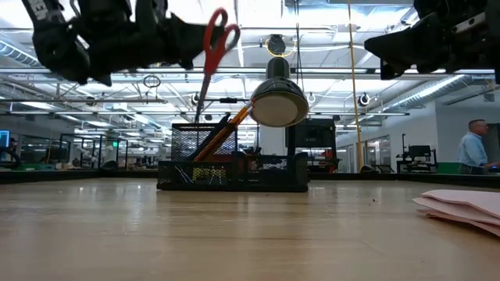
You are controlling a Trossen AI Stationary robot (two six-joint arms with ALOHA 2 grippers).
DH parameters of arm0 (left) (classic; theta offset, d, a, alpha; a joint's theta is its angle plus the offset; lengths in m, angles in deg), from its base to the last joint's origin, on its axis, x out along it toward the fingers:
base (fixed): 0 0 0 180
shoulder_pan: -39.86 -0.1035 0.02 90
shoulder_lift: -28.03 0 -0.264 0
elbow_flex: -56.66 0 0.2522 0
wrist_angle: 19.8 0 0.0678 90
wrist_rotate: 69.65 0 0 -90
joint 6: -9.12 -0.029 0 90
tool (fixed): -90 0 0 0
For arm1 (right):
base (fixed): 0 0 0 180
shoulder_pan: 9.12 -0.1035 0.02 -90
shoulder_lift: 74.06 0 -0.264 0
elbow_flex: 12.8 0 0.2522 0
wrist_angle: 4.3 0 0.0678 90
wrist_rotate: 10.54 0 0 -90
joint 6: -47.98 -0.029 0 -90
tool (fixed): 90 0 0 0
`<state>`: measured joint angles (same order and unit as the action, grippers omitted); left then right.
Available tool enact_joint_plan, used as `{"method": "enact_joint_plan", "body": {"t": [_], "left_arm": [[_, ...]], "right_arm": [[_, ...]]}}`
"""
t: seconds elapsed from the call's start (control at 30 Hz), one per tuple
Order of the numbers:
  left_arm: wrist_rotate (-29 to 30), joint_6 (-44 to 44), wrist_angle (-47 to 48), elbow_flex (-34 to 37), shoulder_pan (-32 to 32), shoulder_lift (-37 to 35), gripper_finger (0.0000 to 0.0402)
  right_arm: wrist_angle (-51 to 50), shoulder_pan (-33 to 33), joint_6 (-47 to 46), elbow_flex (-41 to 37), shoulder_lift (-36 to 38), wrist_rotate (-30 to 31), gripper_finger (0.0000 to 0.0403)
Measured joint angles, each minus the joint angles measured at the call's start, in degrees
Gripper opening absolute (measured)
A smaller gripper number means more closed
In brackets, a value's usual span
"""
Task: Pick and place office supplies into organizer
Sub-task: Put the scissors into the desk organizer
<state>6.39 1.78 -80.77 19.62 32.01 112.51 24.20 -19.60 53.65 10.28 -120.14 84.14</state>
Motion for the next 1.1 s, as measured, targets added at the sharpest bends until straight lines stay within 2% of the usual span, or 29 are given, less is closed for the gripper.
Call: {"method": "enact_joint_plan", "body": {"t": [0.17, 0.33, 0.5, 0.67, 0.9, 1.1], "left_arm": [[0.32, 2.51, -6.41, -0.14, -0.67, 6.65, 0.0019], [4.68, 6.20, -9.44, -0.16, -1.29, 10.95, 0.0017], [11.10, 9.73, -9.28, -0.11, -1.25, 11.94, 0.0011], [13.42, 10.24, -7.35, -0.05, -0.50, 11.92, 0.0021], [17.84, 9.98, -4.48, -0.05, 1.39, 11.92, 0.0010], [23.78, 10.54, -2.22, -0.01, 3.14, 11.90, 0.0020]], "right_arm": [[2.13, 0.00, -0.01, 0.00, 0.00, 0.00, 0.0004], [3.78, 0.00, -0.39, 0.00, 0.00, 0.00, 0.0004], [3.81, 0.00, -0.57, 0.00, 0.00, 0.00, 0.0004], [3.81, 0.00, -1.95, 0.00, 0.00, -0.06, 0.0004], [3.22, 0.00, -3.50, 0.00, 0.00, -0.20, 0.0004], [3.17, -0.07, -4.87, 0.00, 0.00, -0.24, 0.0004]]}}
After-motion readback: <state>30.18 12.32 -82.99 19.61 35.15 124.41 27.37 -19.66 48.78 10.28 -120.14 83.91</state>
